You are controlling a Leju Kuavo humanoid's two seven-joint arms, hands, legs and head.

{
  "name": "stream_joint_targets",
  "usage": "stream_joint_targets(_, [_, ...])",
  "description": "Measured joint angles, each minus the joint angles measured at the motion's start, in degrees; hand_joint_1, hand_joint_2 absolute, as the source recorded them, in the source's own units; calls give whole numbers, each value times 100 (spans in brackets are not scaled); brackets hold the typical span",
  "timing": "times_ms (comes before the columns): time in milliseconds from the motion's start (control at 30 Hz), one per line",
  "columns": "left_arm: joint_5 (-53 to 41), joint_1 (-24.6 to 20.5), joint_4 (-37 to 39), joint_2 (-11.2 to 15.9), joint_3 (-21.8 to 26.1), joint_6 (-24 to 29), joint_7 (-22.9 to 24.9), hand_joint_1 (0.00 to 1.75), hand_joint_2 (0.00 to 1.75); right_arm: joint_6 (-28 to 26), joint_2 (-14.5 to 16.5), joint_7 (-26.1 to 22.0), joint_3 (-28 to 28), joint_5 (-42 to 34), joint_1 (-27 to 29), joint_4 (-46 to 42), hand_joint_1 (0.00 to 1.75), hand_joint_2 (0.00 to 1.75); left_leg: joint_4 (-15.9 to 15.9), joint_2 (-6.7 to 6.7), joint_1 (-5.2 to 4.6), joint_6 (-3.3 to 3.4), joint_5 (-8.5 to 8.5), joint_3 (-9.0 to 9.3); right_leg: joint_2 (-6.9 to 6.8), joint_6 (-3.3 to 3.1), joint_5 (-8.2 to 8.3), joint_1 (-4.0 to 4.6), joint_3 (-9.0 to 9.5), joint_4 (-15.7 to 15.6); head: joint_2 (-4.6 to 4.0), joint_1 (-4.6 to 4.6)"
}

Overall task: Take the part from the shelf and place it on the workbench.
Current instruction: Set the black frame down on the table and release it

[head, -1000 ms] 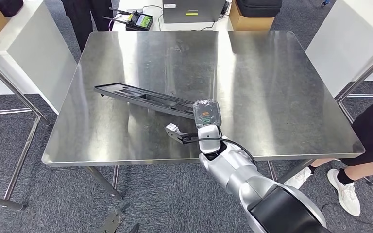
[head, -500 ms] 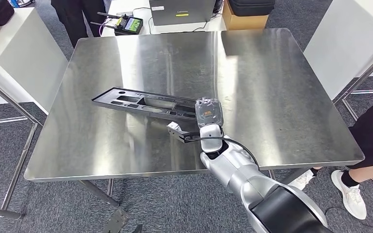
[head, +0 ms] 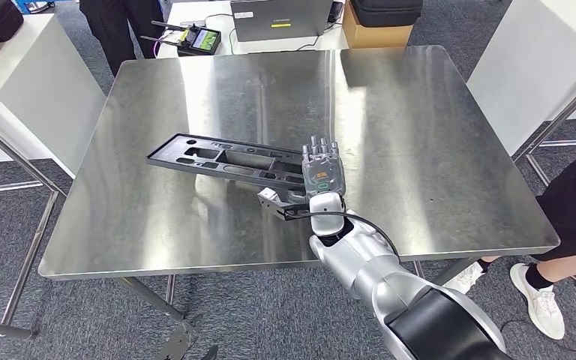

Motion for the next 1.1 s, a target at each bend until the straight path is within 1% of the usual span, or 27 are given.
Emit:
stream_joint_targets(100, [1, 0, 0, -1, 0, -7, 0, 0, 0, -1, 0, -3, 0, 0, 0, -5, 0, 0, 1, -1, -8, -4, -1, 2, -1, 0, 0, -6, 5, 0, 1, 1])
stream_joint_targets(367, [-1, -6, 0, -9, 0, -108, -15, 0, 0, -49, -8, -86, -2, 0, -2, -17, 0, 0, 3, -1, -26, -3, -4, 4, -2, 1, 0, -23, 6, -1, 0, -1])
stream_joint_targets(533, [-12, -13, 0, -9, 0, -144, -43, 0, 0, -195, -26, -161, -28, -13, -4, -17, 0, 0, 4, -1, -27, -1, -5, 5, -2, 1, 0, -24, 6, -1, 1, -1])
stream_joint_targets(600, [-27, -16, 0, -9, 0, -149, -49, 0, 0, -380, -32, -258, -85, -63, -4, -19, 0, 0, 4, 0, -27, -1, -6, 5, -1, 1, 0, -23, 6, -1, 1, -1])
stream_joint_targets(667, [-46, -17, 0, -9, 0, -150, -57, 0, 0, -708, -31, -426, -195, -143, -3, -38, 0, 0, 4, 0, -26, -1, -6, 5, -1, 1, 0, -23, 6, -1, 0, -1])
stream_joint_targets(800, [-61, -19, 0, -9, 0, -149, -101, 0, 0, -1866, 13, -1138, -494, -412, 10, -227, 0, 0, 4, 0, -24, -1, -5, 7, 0, 1, 0, -22, 6, -1, 1, -1])
stream_joint_targets(833, [-62, -21, 0, -9, 1, -149, -109, 0, 0, -2057, 35, -1270, -558, -459, 12, -287, 0, 0, 3, 0, -24, -1, -5, 8, 0, 1, 0, -22, 7, -1, 1, -2])
stream_joint_targets(900, [-62, -23, 0, -9, 2, -149, -114, 0, 0, -2191, 80, -1381, -655, -500, 16, -366, 0, 0, 3, -1, -23, -1, -5, 9, -1, 1, 0, -21, 8, -1, 1, -2])
stream_joint_targets(1100, [-66, -24, 0, -9, 5, -146, -116, 0, 0, -2205, 105, -1406, -790, -513, 41, -469, 0, 0, 3, 0, -24, -2, -5, 11, -1, 1, 0, -21, 13, -1, 1, 0])
